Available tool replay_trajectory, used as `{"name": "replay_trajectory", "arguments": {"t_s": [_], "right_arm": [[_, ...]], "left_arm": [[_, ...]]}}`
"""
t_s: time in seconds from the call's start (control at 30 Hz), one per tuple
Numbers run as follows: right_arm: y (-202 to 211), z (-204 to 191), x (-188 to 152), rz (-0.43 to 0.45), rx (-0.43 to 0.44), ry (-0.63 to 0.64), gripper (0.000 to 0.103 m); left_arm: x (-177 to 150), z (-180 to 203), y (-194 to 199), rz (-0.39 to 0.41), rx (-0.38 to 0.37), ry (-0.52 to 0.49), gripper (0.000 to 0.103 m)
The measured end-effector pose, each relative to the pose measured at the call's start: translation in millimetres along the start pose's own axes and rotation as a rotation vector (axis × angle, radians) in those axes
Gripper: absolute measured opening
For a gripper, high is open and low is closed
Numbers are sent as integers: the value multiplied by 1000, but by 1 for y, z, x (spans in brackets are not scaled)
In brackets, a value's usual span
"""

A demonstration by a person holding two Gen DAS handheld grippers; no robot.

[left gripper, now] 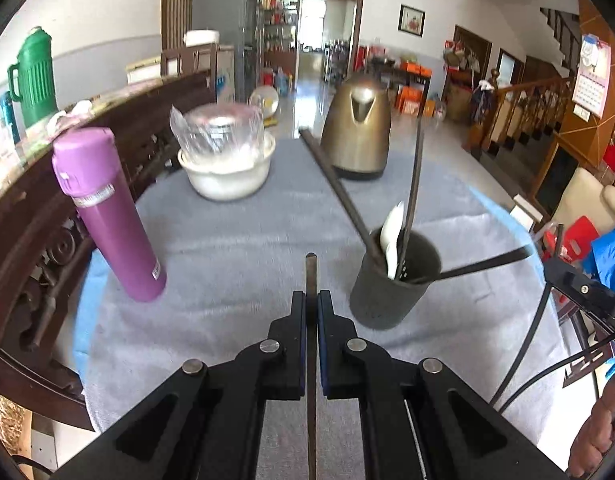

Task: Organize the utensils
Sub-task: 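Lift both held chopsticks up over the grey cup with both tools, then drop both chopsticks into the grey cup and open both tools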

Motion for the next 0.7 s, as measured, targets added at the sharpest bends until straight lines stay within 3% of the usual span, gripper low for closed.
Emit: {"name": "replay_trajectory", "arguments": {"t_s": [0.7], "right_arm": [[42, -50, 41, 178, -40, 194, 7]], "left_arm": [[20, 17, 54, 120, -52, -5, 5]]}}
Point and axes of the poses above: each gripper's, at about its wrist camera, not at the fingertips, and y roughly against the way its jaws point, z to its right, x to its top, the point moved 1 cm from there along -y, roughly the way its jaws point, and after that the axes turned 15 degrees about y, right-handed, at the moved point
